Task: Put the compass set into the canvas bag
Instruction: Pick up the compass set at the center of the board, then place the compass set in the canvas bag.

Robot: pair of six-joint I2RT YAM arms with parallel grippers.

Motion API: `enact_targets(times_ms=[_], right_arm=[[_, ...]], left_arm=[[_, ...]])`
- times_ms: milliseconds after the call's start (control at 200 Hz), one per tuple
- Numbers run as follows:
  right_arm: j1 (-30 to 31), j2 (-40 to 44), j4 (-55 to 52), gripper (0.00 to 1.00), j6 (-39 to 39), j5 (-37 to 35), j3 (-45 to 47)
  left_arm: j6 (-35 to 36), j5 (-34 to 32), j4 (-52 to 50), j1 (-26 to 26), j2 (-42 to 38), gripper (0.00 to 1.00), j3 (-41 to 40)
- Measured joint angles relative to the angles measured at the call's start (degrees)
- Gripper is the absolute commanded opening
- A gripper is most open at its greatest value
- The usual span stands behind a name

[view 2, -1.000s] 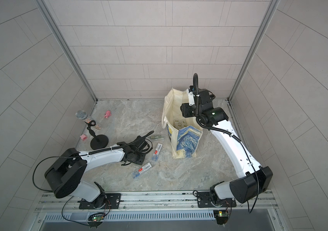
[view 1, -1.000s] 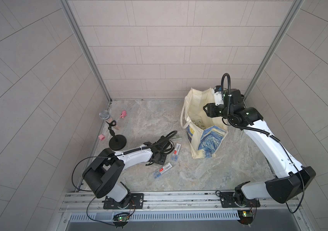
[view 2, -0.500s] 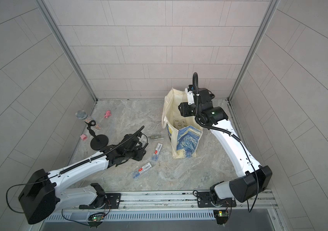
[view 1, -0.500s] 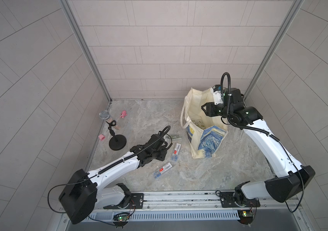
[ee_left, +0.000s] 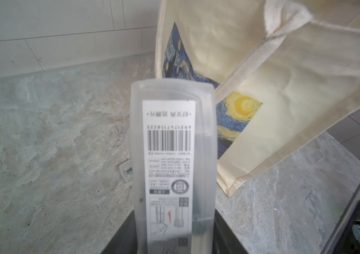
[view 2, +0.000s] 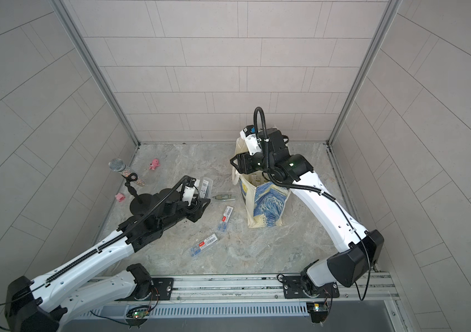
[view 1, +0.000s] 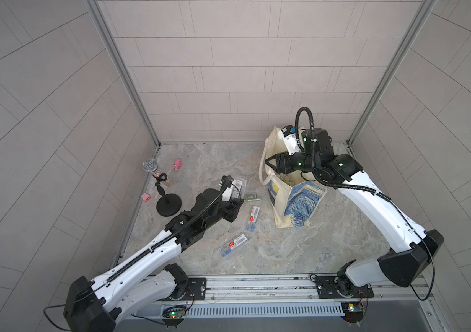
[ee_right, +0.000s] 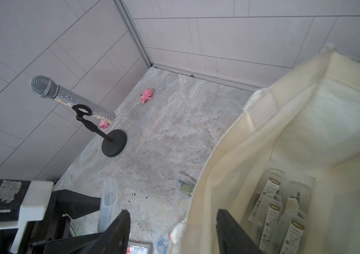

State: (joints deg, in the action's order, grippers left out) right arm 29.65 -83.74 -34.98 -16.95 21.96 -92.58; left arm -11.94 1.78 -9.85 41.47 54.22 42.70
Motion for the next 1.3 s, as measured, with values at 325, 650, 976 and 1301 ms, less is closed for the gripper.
enact_targets(times_ms=[325,650,976,1301], right_arm=[[7.23,-4.87,0.24,0.66,0.00,1.20,-4.13],[10.10,-6.40,0.48,0.63,-0.04,3.37,-3.61],[11.61,-6.40,3.30,0.47,-3.15,5.20,-0.44],[12.35,-6.27,3.67,0.23,-3.72,4.33,0.15]], left_arm=[[2.25,3.13,3.72,0.02,-0.76,0.18,2.32],[2.64,3.15,5.29,0.00,1.20,0.14,4.24],[2.95,2.93,5.75,0.02,1.46,0.13,4.70],[3.02,1.64,5.99,0.02,1.70,0.14,4.70]])
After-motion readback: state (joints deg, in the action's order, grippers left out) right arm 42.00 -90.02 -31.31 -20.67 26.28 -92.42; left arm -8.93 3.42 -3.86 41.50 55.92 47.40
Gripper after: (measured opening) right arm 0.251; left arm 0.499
